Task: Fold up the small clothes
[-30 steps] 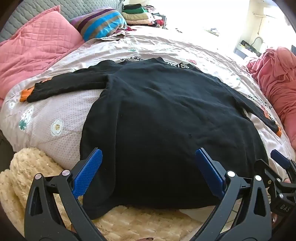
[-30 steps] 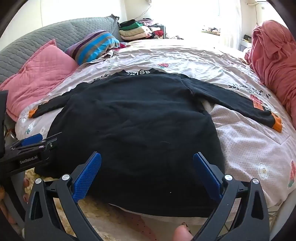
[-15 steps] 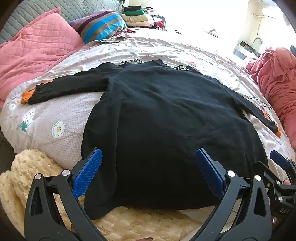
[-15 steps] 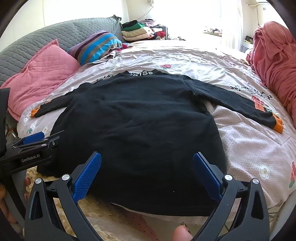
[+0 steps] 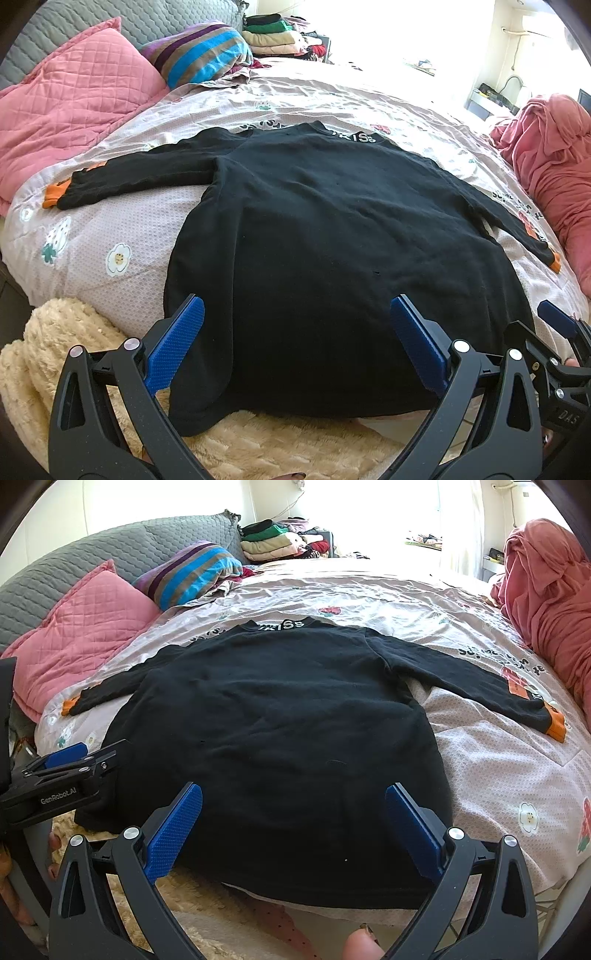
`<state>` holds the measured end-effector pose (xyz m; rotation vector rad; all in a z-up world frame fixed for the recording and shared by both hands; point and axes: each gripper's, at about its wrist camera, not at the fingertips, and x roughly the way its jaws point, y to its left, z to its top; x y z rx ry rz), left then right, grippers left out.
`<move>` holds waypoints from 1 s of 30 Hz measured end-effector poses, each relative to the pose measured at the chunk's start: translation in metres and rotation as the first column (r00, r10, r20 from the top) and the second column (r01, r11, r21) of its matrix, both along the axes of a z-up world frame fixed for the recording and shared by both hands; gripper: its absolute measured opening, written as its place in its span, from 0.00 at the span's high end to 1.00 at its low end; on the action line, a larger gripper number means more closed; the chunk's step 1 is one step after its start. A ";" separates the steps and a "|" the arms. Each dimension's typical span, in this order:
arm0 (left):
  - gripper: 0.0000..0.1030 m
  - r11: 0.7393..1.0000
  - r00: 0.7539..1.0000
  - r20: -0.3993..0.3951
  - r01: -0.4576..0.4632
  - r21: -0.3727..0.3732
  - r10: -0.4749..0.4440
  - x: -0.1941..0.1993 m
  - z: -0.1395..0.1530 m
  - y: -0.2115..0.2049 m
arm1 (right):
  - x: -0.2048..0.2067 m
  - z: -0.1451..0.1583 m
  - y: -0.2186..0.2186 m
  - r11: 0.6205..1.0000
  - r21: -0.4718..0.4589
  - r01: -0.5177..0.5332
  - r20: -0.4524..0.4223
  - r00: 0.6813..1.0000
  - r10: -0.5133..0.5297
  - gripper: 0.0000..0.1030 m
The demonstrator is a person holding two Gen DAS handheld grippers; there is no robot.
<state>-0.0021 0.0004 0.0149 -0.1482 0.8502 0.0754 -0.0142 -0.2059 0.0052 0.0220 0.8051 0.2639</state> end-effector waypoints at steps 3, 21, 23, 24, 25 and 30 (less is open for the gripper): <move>0.08 1.000 1.000 0.004 0.000 0.000 0.000 0.000 0.001 0.001 | 0.001 0.000 -0.001 1.000 -0.004 0.005 -0.005 1.000 -0.005 0.04; 0.08 1.000 1.000 0.013 -0.002 0.004 0.002 0.000 0.002 0.003 | 0.003 0.000 -0.002 1.000 -0.007 0.012 -0.008 1.000 -0.012 0.04; 0.08 1.000 1.000 0.013 -0.002 0.004 0.002 0.000 0.002 0.004 | 0.003 0.000 -0.001 1.000 -0.006 0.012 -0.009 1.000 -0.012 0.04; 0.08 1.000 1.000 0.013 -0.002 0.005 0.002 0.000 0.002 0.003 | 0.003 0.000 -0.001 1.000 -0.007 0.012 -0.008 1.000 -0.012 0.04; 0.08 1.000 1.000 0.014 -0.001 0.004 0.001 -0.001 0.001 0.003 | 0.003 0.000 -0.001 1.000 -0.008 0.013 -0.008 1.000 -0.013 0.04; 0.08 1.000 1.000 0.013 -0.001 0.005 0.001 0.000 0.002 0.004 | 0.003 0.000 -0.001 1.000 -0.007 0.014 -0.009 1.000 -0.014 0.04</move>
